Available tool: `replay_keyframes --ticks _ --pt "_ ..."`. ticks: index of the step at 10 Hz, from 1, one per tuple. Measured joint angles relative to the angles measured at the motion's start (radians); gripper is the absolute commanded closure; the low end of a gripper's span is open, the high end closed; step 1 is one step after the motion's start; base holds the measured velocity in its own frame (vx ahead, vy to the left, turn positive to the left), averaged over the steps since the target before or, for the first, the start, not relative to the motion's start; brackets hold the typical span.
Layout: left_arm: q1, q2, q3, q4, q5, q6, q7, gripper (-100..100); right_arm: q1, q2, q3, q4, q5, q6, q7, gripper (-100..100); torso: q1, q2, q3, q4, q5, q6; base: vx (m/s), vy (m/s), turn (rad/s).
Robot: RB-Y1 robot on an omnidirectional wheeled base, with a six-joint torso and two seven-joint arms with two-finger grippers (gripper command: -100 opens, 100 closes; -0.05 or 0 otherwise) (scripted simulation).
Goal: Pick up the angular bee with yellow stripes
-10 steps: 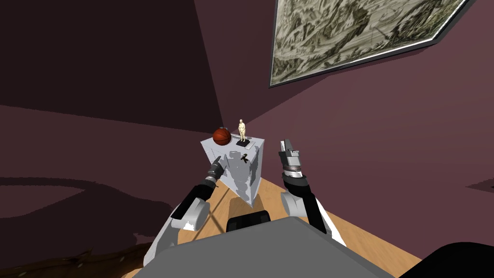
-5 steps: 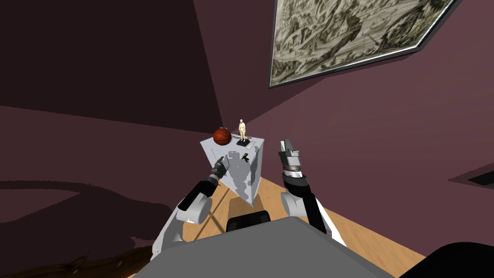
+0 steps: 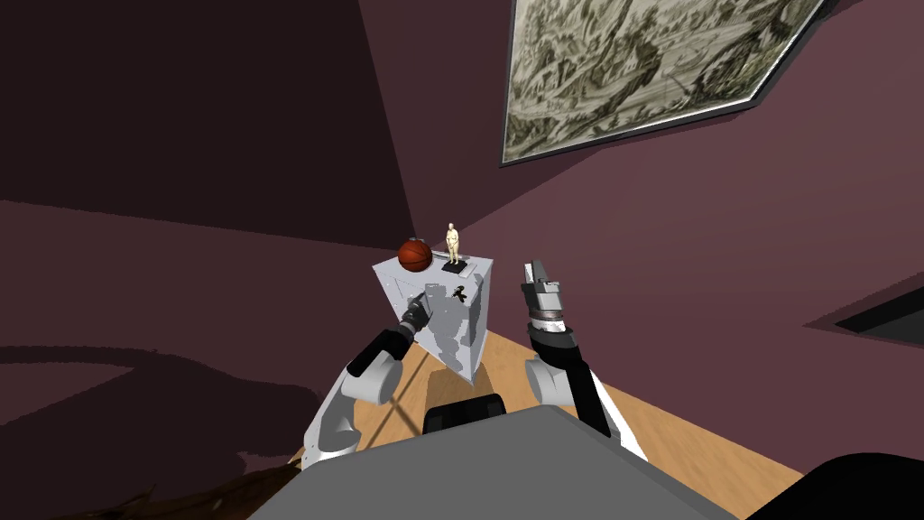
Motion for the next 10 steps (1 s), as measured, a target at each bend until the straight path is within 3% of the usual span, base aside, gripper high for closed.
replay_keyframes --ticks 4,10 --pt "-0.058 -0.032 -0.008 0.024 0.021 0.103 0.047 -100 0.000 0.000 0.000 0.000 0.000 0.000 0.000 0 -0.001 0.000 0.000 0.000 0.000 0.000 -0.008 0.017 -0.067" --pt "-0.137 -0.166 -0.018 0.055 0.035 0.220 0.099 -100 0.000 0.000 0.000 0.000 0.000 0.000 0.000 0 -0.003 -0.001 0.000 0.000 -0.001 0.000 0.002 -0.008 -0.048"
